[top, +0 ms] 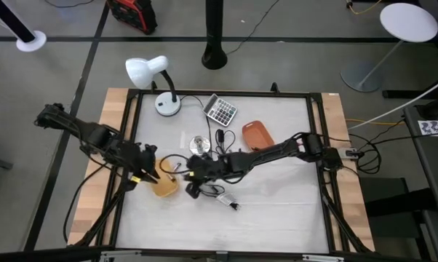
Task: Sort batteries
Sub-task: Put the silver battery into the yellow bin, then put the brown battery into the orange bin
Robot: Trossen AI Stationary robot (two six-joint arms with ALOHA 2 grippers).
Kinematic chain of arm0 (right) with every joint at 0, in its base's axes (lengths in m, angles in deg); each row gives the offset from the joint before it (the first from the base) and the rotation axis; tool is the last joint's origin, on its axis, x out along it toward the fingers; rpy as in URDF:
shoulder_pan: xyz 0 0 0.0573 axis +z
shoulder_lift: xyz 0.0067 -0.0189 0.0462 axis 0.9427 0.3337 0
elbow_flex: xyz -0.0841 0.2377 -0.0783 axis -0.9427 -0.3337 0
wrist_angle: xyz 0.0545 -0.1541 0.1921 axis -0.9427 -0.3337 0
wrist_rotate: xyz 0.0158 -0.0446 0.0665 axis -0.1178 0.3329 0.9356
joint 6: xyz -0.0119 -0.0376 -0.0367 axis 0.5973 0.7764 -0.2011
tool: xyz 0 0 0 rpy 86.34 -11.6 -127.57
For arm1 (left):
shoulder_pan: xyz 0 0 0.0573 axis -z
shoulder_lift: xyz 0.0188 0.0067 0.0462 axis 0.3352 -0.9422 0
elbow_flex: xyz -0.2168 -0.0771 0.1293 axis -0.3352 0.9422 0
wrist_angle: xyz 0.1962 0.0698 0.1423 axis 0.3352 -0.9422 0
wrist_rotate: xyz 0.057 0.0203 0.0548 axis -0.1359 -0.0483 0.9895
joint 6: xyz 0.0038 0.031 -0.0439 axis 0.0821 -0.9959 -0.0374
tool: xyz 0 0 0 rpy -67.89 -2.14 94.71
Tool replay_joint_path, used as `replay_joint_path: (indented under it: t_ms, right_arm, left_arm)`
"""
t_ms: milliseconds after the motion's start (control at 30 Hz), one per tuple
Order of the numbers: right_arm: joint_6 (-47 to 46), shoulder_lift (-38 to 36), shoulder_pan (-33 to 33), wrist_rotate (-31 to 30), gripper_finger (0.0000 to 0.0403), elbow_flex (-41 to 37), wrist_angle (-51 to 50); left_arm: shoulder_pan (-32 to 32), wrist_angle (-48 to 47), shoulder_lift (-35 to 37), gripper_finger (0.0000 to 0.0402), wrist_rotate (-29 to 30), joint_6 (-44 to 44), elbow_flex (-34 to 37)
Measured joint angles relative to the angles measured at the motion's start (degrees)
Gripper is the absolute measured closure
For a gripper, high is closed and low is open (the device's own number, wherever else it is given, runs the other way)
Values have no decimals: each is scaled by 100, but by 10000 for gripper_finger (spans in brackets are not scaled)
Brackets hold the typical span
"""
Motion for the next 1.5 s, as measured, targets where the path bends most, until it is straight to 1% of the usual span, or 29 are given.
replay_joint_path:
  t_ms: [133,233,333,400,567,833,900,967,1033,1167,1233,1400,1500]
  right_arm:
    - [384,340,-9,80,391,-4,1214]
    - [443,592,-43,115,391,-2,1871]
    - [441,834,-79,214,391,-4,2283]
    - [422,957,-84,263,391,-4,2459]
    - [425,1090,-125,356,391,-11,2405]
    - [979,1075,-120,451,391,-2,2641]
    - [1017,1075,-130,466,391,-3,2531]
    - [1015,1029,-168,693,391,-9,2369]
    - [1007,864,-242,1237,391,-9,2057]
    - [909,421,-432,2709,391,2,1117]
    - [685,245,-466,3195,391,0,607]
    - [652,-178,-403,3596,391,2,-494]
    - [643,-261,-308,3601,391,1,-1225]
  left_arm:
    - [0,-5,154,329,1,-9,0]
    - [-9,-3,185,329,27,-20,0]
    - [-9,-6,182,329,64,-24,0]
    - [-9,-10,180,329,66,-24,0]
    - [-9,-8,180,329,67,-24,0]
    - [-9,-6,178,329,81,-24,0]
    - [-9,-6,176,329,153,-24,0]
    - [-9,40,167,329,325,-24,18]
    - [-9,63,159,329,545,-26,73]
    - [-11,56,-15,329,850,-25,81]
    - [-15,116,-157,329,967,-61,81]
    - [-21,494,-658,329,1238,-448,81]
    - [-53,636,-957,329,1282,-690,85]
